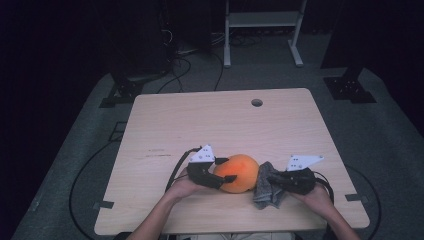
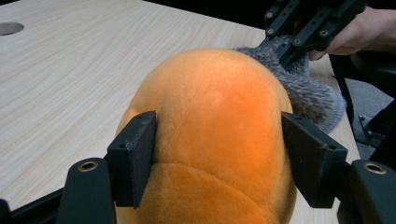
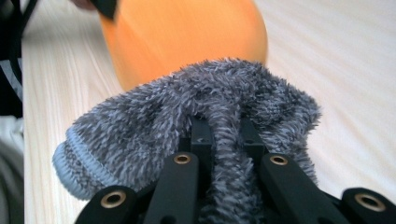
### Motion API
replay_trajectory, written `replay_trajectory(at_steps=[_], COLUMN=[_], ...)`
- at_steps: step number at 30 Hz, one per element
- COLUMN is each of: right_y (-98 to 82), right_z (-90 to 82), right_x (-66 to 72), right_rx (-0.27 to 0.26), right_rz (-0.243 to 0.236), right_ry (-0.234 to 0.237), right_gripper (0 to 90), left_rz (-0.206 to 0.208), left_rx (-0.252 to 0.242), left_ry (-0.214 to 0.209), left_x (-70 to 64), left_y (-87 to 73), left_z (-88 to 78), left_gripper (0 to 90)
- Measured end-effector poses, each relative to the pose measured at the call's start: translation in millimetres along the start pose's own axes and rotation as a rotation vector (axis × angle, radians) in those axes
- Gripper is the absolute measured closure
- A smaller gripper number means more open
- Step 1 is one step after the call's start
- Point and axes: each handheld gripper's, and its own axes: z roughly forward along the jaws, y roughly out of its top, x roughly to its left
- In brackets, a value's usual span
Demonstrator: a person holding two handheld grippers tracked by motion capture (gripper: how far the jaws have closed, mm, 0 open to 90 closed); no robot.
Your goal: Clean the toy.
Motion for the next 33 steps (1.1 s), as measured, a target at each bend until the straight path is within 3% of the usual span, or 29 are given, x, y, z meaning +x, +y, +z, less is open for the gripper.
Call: replay_trajectory(at_steps=[3, 8, 10, 12, 17, 20, 25, 27, 30, 33], right_y=[2.8, 25.3, 29.5, 27.0, 10.3, 13.3, 42.4, 49.5, 46.9, 38.3], right_z=[-5.5, -3.4, 3.3, 7.0, 2.9, -6.4, -4.3, 2.6, 10.4, 10.2], right_x=[0.8, 7.0, 8.9, 6.7, 0.4, 2.7, 16.3, 18.6, 16.7, 16.8], right_rx=[-0.038, -0.138, -0.131, -0.124, -0.028, -0.071, -0.139, -0.122, -0.110, -0.112], right_rz=[0.001, -0.013, -0.025, -0.008, 0.003, -0.001, -0.066, -0.096, -0.075, -0.067], right_ry=[0.007, 0.052, 0.053, 0.063, 0.018, 0.025, 0.061, 0.058, 0.062, 0.061], right_gripper=[81.1, 81.1, 81.1, 81.1, 81.1, 81.1, 81.0, 81.0, 81.2, 81.2], left_rz=[0.004, 0.023, 0.018, 0.012, 0.045, 0.077, 0.123, 0.094, 0.009, 0.028], left_rx=[-0.007, -0.004, -0.005, -0.008, -0.001, 0.010, 0.030, 0.023, -0.001, 0.021], left_ry=[-0.005, -0.007, 0.001, 0.000, -0.007, -0.006, -0.005, -0.019, -0.036, -0.035], left_x=[0.2, -1.6, -0.5, 0.7, -2.0, -7.3, -15.3, -13.5, -7.5, -8.5], left_y=[-1.6, -3.3, -4.3, -5.4, -4.4, -1.4, 1.9, 2.6, 4.2, 5.0], left_z=[-0.2, -0.3, -2.2, -4.1, -3.0, 0.9, 6.2, 4.0, 1.6, 3.4], left_gripper=[31.5, 31.7, 31.7, 31.7, 31.8, 32.4, 32.9, 30.0, 20.6, 27.0])
